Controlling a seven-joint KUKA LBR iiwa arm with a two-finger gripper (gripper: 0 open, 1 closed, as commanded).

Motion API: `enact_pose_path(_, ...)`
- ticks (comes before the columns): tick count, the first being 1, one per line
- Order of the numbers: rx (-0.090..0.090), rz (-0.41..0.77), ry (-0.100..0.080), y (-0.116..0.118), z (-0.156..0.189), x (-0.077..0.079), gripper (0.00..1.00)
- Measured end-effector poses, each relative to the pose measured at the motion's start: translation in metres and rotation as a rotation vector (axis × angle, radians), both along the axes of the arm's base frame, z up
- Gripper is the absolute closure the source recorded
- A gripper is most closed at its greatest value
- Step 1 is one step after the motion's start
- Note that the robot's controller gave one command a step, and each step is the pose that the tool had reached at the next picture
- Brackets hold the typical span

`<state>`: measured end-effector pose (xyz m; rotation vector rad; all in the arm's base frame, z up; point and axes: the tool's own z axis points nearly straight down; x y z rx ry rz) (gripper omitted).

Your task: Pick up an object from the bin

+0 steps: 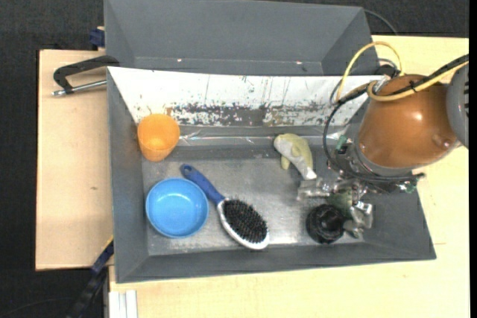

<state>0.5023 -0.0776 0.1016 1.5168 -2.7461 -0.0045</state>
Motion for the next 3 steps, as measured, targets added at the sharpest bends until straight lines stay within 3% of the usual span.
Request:
enact_pose_path(1,0.001,0.323,-0.003,-0.009,-0.021,-0.01,0.0)
enact_pose_path(2,0.001,0.323,-0.007,-0.008,-0.02,-0.009,1.0)
enact_pose_path(3,-0.002,0.317,-0.018,-0.006,0.117,0.0,1.0)
